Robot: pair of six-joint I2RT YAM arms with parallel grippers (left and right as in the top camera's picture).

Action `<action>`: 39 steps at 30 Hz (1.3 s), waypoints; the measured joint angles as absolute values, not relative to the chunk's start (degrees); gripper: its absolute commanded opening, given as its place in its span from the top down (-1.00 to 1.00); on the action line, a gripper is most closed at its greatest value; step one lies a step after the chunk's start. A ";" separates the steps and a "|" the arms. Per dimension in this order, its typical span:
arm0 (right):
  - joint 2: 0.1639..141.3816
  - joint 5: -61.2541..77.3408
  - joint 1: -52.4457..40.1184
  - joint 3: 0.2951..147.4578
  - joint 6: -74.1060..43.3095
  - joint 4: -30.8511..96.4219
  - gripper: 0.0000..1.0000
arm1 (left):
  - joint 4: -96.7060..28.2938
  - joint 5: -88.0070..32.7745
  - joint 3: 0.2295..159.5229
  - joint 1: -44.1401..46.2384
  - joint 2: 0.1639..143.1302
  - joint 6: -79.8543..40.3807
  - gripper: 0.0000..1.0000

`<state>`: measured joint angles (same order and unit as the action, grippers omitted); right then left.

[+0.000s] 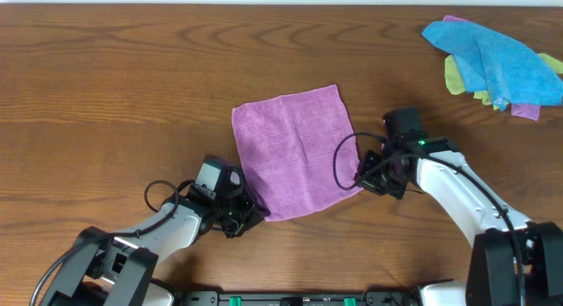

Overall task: Fold the cloth
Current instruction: 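Lift the bottom edge with both grippers and fold it upward over the top half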

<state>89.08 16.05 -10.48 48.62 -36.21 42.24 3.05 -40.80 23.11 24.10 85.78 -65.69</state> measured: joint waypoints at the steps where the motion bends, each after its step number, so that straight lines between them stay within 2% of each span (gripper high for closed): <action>1: 89.08 15.81 -10.48 48.51 -36.16 42.89 0.97 | 2.35 -41.43 23.11 24.10 85.78 -65.06 0.88; 12: 80.95 14.92 -11.40 41.28 -36.36 45.50 0.97 | -9.37 -44.07 23.03 20.25 81.91 -57.89 0.88; 23: 71.53 13.21 -15.40 40.75 -39.42 51.99 0.97 | -13.69 -46.44 23.16 19.53 76.88 -55.37 0.88; 39: 70.32 11.42 -17.23 40.75 -45.01 45.84 0.97 | -25.61 -44.03 35.40 18.52 75.83 -52.36 0.88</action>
